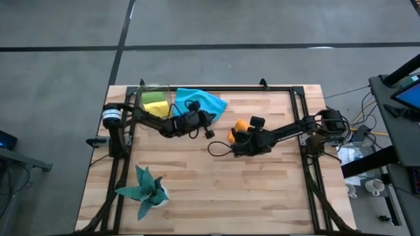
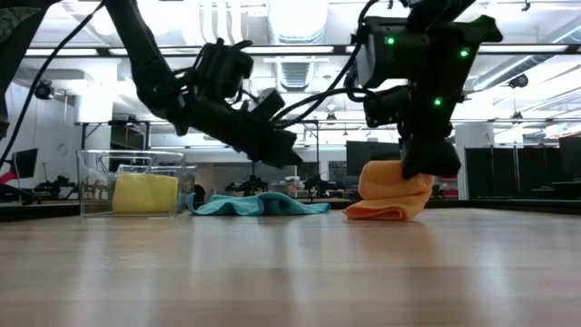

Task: Roll microfiber towels into tight, uniform cylinder then place into a basket
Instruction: Roll the orange microfiber towel

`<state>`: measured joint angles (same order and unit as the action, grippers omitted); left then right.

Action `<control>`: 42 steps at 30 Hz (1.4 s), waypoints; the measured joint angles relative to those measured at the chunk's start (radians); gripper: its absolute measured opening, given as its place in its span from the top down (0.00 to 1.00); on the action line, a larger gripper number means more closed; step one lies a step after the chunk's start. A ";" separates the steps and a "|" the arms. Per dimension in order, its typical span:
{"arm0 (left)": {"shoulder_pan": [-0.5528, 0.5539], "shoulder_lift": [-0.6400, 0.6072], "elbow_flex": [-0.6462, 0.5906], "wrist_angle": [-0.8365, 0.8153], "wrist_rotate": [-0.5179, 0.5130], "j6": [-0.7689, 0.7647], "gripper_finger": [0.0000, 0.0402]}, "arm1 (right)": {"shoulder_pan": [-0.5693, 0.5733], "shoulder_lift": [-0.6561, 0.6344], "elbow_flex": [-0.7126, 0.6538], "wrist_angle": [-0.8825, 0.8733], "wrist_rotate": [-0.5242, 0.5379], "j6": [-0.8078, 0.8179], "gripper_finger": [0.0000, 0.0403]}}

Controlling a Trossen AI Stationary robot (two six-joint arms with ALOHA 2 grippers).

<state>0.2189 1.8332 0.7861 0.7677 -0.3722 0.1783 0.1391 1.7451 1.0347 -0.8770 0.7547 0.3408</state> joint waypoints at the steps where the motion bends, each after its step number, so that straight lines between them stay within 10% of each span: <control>1: 0.011 0.000 -0.012 0.015 0.001 -0.014 1.00 | 0.009 0.000 -0.006 0.006 0.002 0.000 0.96; 28: 0.078 0.020 0.005 0.078 0.279 -0.176 1.00 | 0.064 0.291 0.111 -0.096 0.094 0.021 0.97; 42: 0.103 0.160 0.319 -0.281 0.581 -0.323 1.00 | 0.066 0.350 0.176 -0.115 0.115 -0.114 0.97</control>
<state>0.3221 1.9934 1.1050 0.4871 0.2092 -0.1451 0.2054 2.0949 1.2106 -0.9922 0.8696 0.2269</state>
